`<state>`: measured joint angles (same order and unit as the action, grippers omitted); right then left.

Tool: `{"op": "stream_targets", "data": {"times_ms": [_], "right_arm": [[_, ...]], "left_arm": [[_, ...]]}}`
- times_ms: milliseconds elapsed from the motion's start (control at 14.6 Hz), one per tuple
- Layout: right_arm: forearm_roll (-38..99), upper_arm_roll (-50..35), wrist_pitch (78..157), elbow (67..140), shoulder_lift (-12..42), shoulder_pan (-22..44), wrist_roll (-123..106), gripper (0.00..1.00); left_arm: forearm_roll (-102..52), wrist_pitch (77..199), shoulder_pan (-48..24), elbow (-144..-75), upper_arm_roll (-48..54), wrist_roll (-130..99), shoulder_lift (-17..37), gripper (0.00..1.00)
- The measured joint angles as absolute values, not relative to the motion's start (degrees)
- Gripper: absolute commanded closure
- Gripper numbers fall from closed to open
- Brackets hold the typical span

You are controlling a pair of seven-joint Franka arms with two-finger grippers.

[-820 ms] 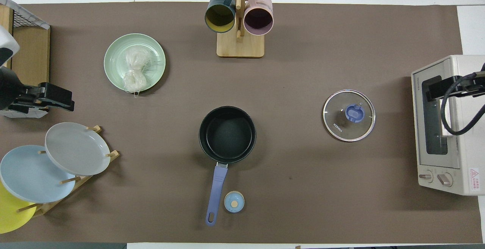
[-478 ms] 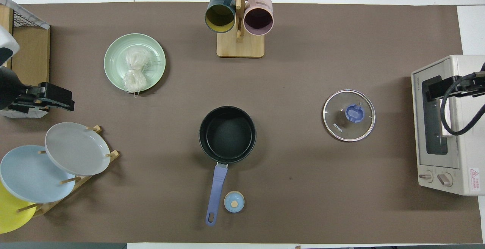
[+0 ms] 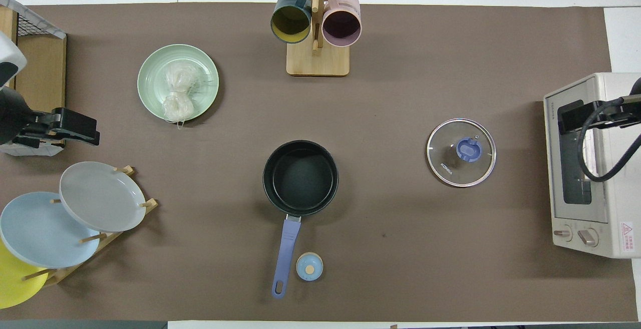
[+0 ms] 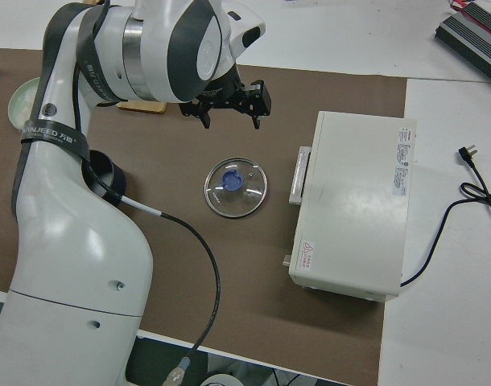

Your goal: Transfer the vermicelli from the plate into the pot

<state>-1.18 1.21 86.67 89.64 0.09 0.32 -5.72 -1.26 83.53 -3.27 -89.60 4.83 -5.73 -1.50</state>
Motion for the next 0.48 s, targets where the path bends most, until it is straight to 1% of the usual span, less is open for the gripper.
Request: {"op": "stream_targets", "data": {"times_ms": [137, 205, 478], "right_arm": [[-0.2, 1.2, 87.9, 90.4, 0.0, 0.4, -5.7, 0.0], [0.1, 1.1, 90.2, 91.8, -0.2, 0.5, -5.7, 0.0], [0.4, 0.7, 102.3, 102.3, 0.0, 2.8, -5.6, 0.0]], "left_arm": [[-1.4, 84.1, -3.3, -89.6, 4.9, -5.7, -1.5, 0.0], [-1.4, 84.5, -3.3, -89.6, 4.9, -5.7, -1.5, 0.0], [-1.4, 86.1, -3.3, -89.6, 5.0, -5.7, -1.5, 0.0]]}}
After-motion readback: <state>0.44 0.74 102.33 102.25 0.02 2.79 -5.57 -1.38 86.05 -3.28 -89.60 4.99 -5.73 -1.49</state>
